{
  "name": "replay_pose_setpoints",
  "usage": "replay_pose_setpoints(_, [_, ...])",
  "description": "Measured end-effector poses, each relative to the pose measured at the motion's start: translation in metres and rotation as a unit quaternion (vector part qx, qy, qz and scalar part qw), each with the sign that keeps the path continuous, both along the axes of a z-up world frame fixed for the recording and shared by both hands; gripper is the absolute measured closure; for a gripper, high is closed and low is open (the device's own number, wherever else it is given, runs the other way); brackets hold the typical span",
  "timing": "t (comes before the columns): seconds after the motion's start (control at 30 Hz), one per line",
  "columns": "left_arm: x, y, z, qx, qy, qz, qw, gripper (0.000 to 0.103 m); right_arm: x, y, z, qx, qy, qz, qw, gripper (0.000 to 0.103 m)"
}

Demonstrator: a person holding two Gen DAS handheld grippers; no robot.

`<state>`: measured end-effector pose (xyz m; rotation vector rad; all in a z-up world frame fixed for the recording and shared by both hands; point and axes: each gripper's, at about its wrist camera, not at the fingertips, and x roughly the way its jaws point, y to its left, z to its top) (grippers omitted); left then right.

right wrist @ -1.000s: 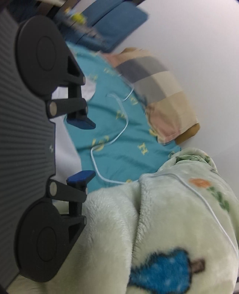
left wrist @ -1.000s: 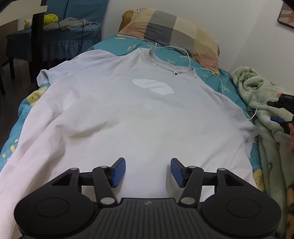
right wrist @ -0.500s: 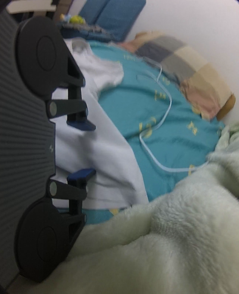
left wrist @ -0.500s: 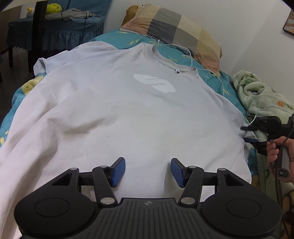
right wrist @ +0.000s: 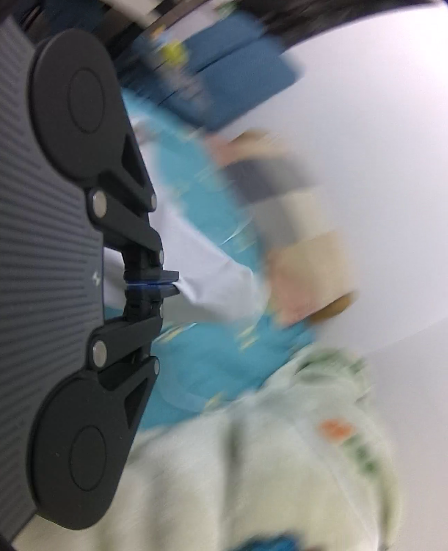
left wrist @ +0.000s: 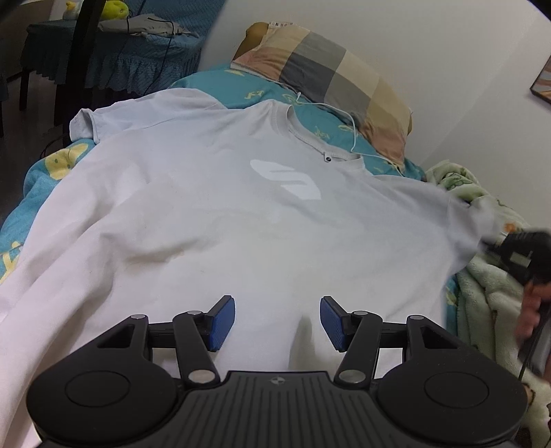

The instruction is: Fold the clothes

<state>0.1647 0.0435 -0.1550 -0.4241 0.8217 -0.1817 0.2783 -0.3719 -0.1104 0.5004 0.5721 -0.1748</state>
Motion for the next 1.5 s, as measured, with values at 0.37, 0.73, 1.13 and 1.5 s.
replay_pose_setpoints(0.37, [-0.001, 0.004, -0.002, 0.002, 0.004, 0.004, 1.0000, 0.045, -0.031, -0.023, -0.075, 0.171, 0.109, -0.058, 0.978, 0.085])
replay_pose_setpoints(0.73, [0.008, 0.004, -0.010, 0.001, 0.015, 0.009, 0.9998, 0.045, -0.009, -0.024, -0.104, 0.271, 0.072, -0.159, 0.946, 0.028])
replay_pose_setpoints(1.13, [0.011, 0.025, 0.007, -0.016, -0.017, 0.038, 0.9990, 0.045, 0.029, 0.020, -0.012, 0.014, -0.050, -0.131, 0.990, 0.094])
replay_pose_setpoints(1.5, [0.003, 0.093, 0.041, -0.043, -0.070, 0.113, 0.9901, 0.045, 0.027, 0.219, -0.007, -0.126, -0.084, 0.184, 0.971, 0.090])
